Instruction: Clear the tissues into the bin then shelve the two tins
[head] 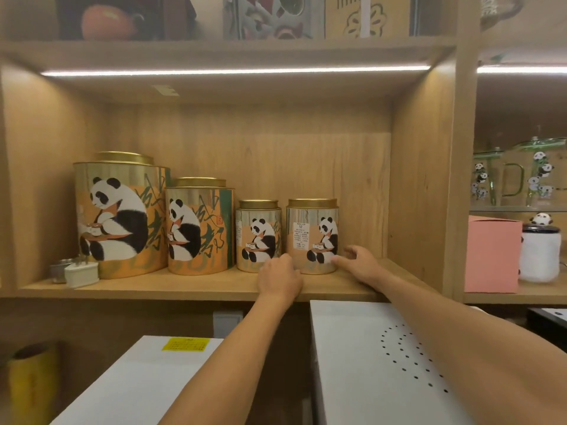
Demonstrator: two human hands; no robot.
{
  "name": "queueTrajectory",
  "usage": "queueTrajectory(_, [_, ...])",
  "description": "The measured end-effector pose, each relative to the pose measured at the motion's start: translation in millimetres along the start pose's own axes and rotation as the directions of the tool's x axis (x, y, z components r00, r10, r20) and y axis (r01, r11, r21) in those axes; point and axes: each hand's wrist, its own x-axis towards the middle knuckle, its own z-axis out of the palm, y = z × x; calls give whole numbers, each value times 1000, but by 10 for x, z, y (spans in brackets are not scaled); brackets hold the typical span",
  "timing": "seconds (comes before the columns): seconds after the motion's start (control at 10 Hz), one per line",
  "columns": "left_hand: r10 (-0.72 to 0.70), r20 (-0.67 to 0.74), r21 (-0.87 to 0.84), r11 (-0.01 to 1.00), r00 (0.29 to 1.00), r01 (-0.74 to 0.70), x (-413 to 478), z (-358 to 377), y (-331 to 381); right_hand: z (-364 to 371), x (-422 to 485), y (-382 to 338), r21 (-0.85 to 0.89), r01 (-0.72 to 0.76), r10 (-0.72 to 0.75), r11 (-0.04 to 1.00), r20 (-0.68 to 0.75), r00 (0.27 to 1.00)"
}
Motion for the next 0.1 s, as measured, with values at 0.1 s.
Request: queueTrajectory(0.1, [50,-57,77,996,997,-46,-124,-91,-21,1,-180,-50,22,7,-4,1000,-134,991])
